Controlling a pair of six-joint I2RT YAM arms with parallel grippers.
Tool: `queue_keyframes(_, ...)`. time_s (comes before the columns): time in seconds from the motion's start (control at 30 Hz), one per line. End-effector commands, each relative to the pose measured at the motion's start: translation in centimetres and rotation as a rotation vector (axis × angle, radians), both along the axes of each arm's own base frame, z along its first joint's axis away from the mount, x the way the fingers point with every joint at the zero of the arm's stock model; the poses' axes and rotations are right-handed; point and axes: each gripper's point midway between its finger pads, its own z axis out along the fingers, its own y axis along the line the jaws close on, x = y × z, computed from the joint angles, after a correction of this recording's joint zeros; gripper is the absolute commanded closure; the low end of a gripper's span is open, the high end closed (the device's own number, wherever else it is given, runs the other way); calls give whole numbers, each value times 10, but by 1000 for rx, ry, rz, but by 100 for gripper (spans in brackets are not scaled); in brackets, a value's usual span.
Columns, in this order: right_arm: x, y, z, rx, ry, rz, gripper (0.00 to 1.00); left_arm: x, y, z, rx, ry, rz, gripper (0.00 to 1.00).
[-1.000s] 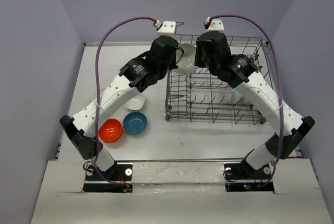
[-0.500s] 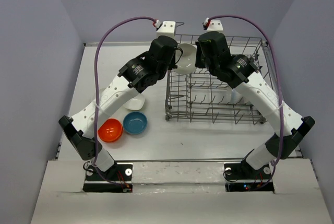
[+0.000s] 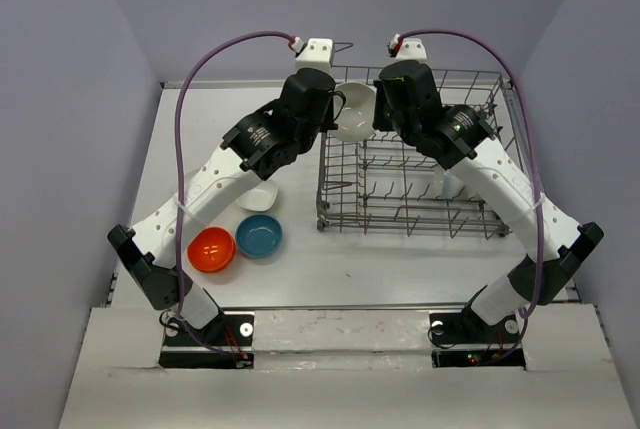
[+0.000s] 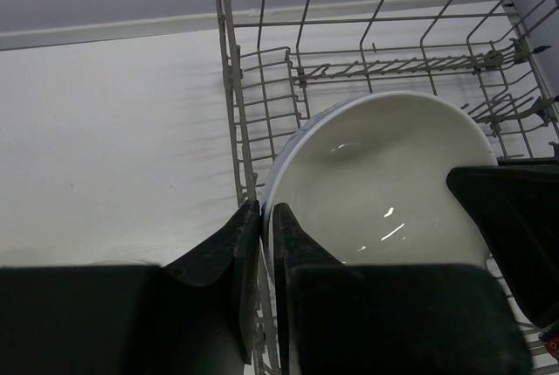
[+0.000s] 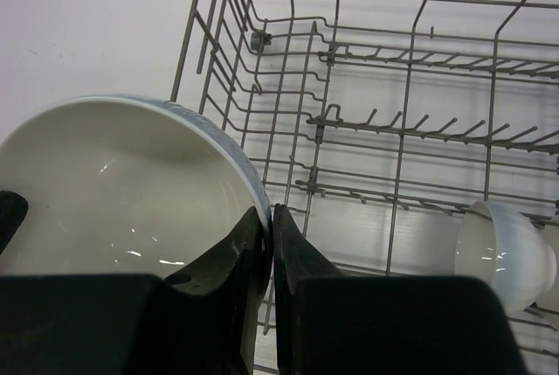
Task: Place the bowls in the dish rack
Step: Pass from the left arm to the right, then insert the bowl into the dish rack.
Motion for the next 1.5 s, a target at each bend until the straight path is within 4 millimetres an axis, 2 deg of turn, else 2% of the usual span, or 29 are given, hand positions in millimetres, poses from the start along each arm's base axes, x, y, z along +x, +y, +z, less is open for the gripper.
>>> queue_keyframes(0.0, -3, -5, 23, 44, -63, -22, 99, -7, 2, 52, -147, -117, -4, 78)
queue_keyframes(0.33, -11, -19, 39, 62, -105, -51, 99, -6, -2, 51, -146, -117, -9, 71)
queue_keyframes(0.43, -13, -30, 46, 50, -128, -87, 99, -7, 1, 54, -146, -123, 0, 69)
queue_keyframes(0.63, -19, -70, 61, -37, -182, -233, 99, -16, 22, 73, -159, -165, 34, 60)
queue_keyframes(0.67, -20, -85, 63, -86, -192, -295, 99, -17, 26, 76, -159, -174, 42, 58)
queue_keyframes(0.73, -21, -99, 63, -148, -200, -362, 99, -25, 39, 87, -174, -198, 54, 54)
queue_keyframes(0.8, -25, -126, 63, -281, -209, -484, 99, -37, 60, 93, -183, -225, 81, 48)
queue_keyframes(0.87, -29, -138, 63, -352, -211, -546, 99, -37, 64, 86, -173, -222, 91, 47)
queue_keyframes(0.97, -32, -153, 60, -514, -196, -645, 99, -49, 82, 84, -187, -234, 102, 46)
queue_keyframes(1.0, -33, -156, 58, -558, -189, -667, 99, -50, 84, 73, -172, -220, 107, 46)
queue_keyframes(1.03, -33, -159, 54, -629, -178, -700, 99, -51, 87, 70, -173, -221, 113, 46)
queue_keyframes(1.13, -32, -161, 51, -725, -161, -727, 99, -55, 98, 56, -162, -212, 130, 45)
queue_keyframes(1.47, -11, -147, 7, -990, -55, -704, 99, -61, 119, 8, -125, -170, 154, 44)
